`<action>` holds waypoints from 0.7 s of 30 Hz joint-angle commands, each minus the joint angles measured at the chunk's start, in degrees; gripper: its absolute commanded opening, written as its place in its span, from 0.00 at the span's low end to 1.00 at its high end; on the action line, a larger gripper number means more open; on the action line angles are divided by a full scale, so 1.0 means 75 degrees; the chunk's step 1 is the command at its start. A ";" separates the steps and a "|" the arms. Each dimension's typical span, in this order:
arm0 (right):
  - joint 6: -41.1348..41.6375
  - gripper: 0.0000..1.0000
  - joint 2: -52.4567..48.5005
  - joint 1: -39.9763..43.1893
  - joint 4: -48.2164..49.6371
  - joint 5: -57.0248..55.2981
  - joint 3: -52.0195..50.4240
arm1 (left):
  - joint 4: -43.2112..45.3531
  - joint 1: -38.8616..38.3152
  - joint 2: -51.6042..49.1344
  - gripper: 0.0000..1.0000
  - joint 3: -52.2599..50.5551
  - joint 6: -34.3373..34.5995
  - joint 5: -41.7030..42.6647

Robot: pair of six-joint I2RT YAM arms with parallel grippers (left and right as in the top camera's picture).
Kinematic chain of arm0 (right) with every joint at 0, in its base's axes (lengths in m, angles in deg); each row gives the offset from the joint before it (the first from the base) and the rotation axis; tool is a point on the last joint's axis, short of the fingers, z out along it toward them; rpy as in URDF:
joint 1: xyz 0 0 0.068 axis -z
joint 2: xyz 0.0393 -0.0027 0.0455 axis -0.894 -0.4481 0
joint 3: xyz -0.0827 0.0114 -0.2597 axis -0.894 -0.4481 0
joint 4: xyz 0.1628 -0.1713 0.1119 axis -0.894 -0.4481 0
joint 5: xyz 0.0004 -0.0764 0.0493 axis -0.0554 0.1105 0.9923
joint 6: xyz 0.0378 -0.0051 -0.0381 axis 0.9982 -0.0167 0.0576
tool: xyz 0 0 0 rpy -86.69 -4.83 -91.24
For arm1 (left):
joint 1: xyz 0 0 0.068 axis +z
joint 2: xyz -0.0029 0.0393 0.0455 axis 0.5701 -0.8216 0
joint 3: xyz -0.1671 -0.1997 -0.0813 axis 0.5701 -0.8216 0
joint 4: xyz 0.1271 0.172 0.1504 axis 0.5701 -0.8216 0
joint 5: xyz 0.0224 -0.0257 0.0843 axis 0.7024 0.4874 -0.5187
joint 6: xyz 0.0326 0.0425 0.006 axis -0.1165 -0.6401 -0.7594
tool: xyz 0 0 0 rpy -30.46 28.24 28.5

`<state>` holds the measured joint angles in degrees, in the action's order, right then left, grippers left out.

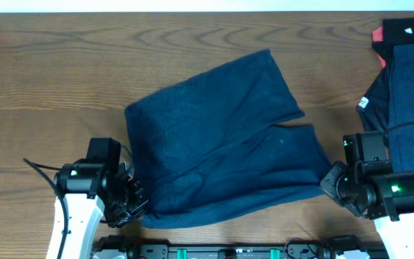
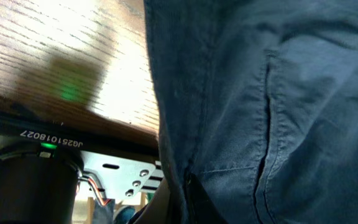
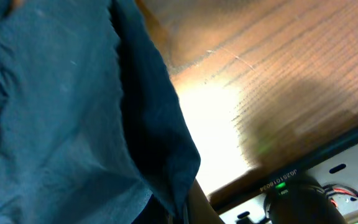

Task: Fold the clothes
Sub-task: 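Grasp the near corners with both grippers and lift them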

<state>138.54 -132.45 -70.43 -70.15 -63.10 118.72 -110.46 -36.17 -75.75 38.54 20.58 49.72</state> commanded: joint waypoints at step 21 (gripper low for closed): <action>-0.0653 0.01 -0.2232 -0.0169 0.5196 0.1067 0.0364 | 0.5298 -0.0009 -0.0032 0.06 0.0256 -0.0189 -0.0682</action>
<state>134.32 -146.74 -70.75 -33.56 -55.62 120.63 -72.75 -36.17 -75.62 39.18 19.46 47.17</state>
